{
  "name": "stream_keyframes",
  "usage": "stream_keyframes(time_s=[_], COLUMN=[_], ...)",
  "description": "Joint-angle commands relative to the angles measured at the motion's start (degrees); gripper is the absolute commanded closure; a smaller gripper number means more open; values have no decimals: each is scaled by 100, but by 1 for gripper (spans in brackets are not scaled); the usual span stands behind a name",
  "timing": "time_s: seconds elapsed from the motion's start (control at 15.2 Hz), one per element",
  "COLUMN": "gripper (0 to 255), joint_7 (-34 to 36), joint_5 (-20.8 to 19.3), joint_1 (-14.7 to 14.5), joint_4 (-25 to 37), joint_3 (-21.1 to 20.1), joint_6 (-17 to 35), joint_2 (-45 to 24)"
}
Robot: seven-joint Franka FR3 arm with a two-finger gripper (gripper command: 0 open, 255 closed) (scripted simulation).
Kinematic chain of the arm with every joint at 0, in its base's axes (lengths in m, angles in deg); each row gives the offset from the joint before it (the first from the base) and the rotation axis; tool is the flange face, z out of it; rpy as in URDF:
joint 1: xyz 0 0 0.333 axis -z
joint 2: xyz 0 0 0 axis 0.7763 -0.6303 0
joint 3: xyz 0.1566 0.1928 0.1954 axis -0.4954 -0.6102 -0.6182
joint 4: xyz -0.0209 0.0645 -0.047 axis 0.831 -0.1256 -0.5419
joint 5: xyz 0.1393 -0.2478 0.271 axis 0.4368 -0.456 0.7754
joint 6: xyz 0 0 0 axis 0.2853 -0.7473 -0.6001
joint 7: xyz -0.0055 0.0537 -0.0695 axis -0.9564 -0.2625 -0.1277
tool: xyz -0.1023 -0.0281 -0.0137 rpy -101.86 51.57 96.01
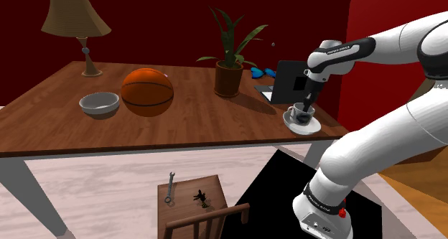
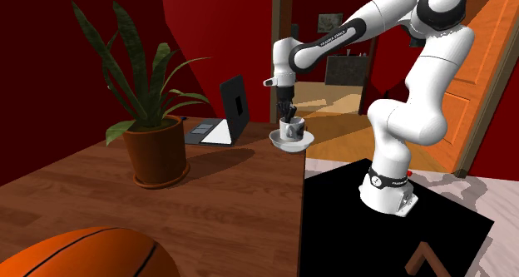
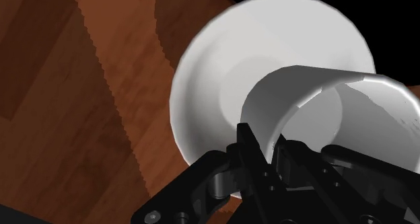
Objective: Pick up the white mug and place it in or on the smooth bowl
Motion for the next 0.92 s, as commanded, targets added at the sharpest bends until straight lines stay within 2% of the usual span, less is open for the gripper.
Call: stream_keyframes(time_s=[0.0, 0.33, 0.59, 0.86], gripper=[0, 0, 0, 0], joint_7=[0, 0, 26, 26], joint_5=[0, 0, 55, 56], joint_1=[0, 0, -1, -1], joint_4=[0, 0, 573, 573], joint_3=[0, 0, -217, -217], joint_6=[2, 2, -781, -781], joint_2=[-1, -1, 219, 219])
